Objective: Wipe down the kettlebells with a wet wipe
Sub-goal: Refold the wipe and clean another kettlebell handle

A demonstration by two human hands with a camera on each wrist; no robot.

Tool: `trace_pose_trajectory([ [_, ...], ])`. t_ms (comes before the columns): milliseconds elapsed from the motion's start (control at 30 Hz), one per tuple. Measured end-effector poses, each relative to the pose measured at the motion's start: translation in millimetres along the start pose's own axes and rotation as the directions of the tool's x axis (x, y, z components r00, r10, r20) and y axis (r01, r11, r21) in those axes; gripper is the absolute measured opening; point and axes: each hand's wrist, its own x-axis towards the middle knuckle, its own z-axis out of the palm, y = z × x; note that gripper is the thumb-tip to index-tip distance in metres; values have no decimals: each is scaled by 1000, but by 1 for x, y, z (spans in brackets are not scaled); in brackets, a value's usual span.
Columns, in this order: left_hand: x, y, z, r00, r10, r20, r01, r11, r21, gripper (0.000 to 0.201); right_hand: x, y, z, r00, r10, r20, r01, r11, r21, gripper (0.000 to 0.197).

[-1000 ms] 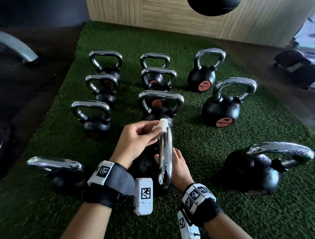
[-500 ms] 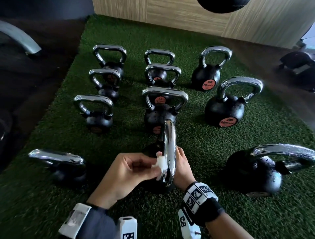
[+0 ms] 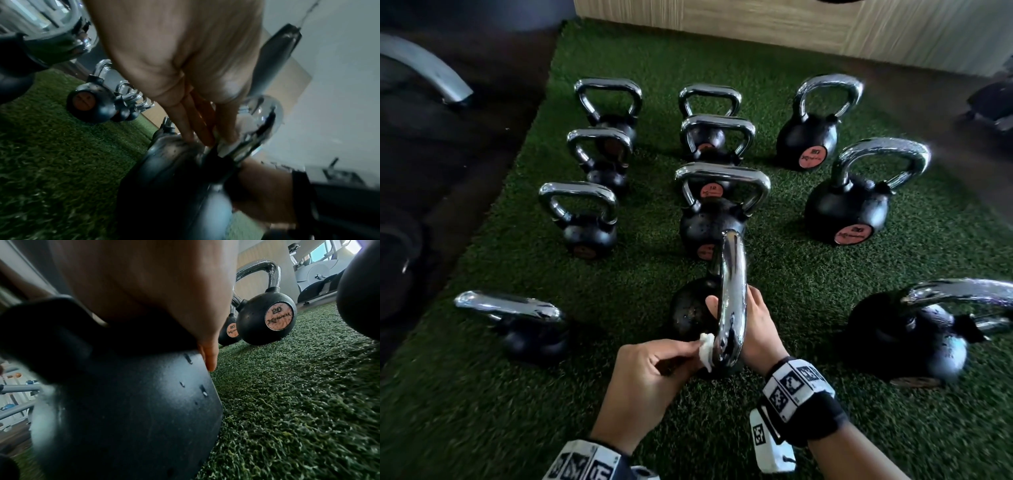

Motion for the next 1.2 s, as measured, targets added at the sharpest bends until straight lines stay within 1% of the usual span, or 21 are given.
trace_pose_trajectory([
  [33, 0, -1, 1, 1000, -21, -7, 21, 1000, -2, 22, -1, -4, -4, 999, 10, 49, -11, 1000, 3, 63],
  [67, 0, 0, 1, 998, -56, 0, 56, 998, -29, 22, 0, -7, -10, 993, 35, 109, -43, 996, 77, 59],
  [133, 4, 0, -2, 988, -144, 48, 149, 984, -102, 24, -5, -20, -31, 971, 91, 221, -153, 947, 283, 37],
  [167, 7, 1, -5, 980, -188, 71, 196, 972, -132, 25, -9, -28, -42, 971, 126, 205, -193, 917, 349, 39],
  [200, 9, 3, -9, 971, -226, 73, 235, 958, -162, 26, -14, -32, -54, 979, 148, 138, -191, 904, 382, 38],
  [267, 14, 8, -16, 954, -297, 31, 295, 923, -248, 28, -27, -38, -81, 988, 99, -119, -53, 940, 337, 38],
  [333, 17, 15, -19, 932, -361, 25, 339, 849, -406, 32, -45, -52, -106, 954, -69, -290, 143, 960, 242, 39],
  [367, 17, 19, -21, 925, -377, 53, 353, 796, -492, 35, -54, -63, -116, 943, -173, -284, 234, 952, 198, 37],
  [433, 17, 27, -22, 925, -361, 116, 356, 722, -594, 45, -68, -81, -127, 930, -325, -169, 346, 932, 111, 38],
  [500, 17, 37, -22, 930, -335, 152, 354, 705, -615, 52, -76, -92, -129, 907, -419, -44, 421, 905, 59, 43],
  [567, 18, 45, -21, 940, -310, 140, 334, 761, -556, 46, -79, -95, -125, 880, -473, -42, 474, 880, 21, 43],
  [667, 17, 53, -16, 964, -248, 100, 265, 838, -478, 35, -83, -94, -114, 854, -502, -138, 509, 861, 19, 43],
  [767, 14, 60, -11, 979, -191, 74, 204, 880, -428, 37, -83, -88, -106, 833, -504, -227, 530, 846, 64, 37],
  [833, 14, 59, -12, 987, -155, 48, 162, 930, -330, 41, -81, -83, -105, 836, -475, -273, 519, 847, 114, 34],
  [900, 17, 52, -15, 988, -152, 13, 151, 970, -192, 37, -80, -77, -109, 856, -415, -307, 482, 857, 184, 34],
  [933, 19, 47, -18, 986, -159, 45, 163, 982, -98, 40, -79, -74, -111, 863, -384, -328, 464, 859, 214, 34],
  [967, 21, 41, -20, 982, -152, 112, 148, 988, 44, 58, -78, -70, -112, 869, -352, -349, 446, 862, 242, 33],
  [1033, 26, 23, -18, 948, -130, 291, 27, 943, 332, 114, -73, -62, -115, 880, -284, -382, 403, 871, 280, 30],
  [1100, 37, 8, -4, 926, -150, 346, -47, 864, 502, 150, -68, -52, -114, 891, -202, -406, 339, 891, 301, 27],
  [1133, 44, 1, 5, 933, -157, 324, -57, 823, 565, 159, -65, -47, -113, 896, -157, -415, 302, 901, 312, 27],
  [1200, 56, -9, 24, 947, -120, 299, -104, 764, 636, 158, -60, -37, -108, 906, -73, -416, 232, 909, 345, 27],
])
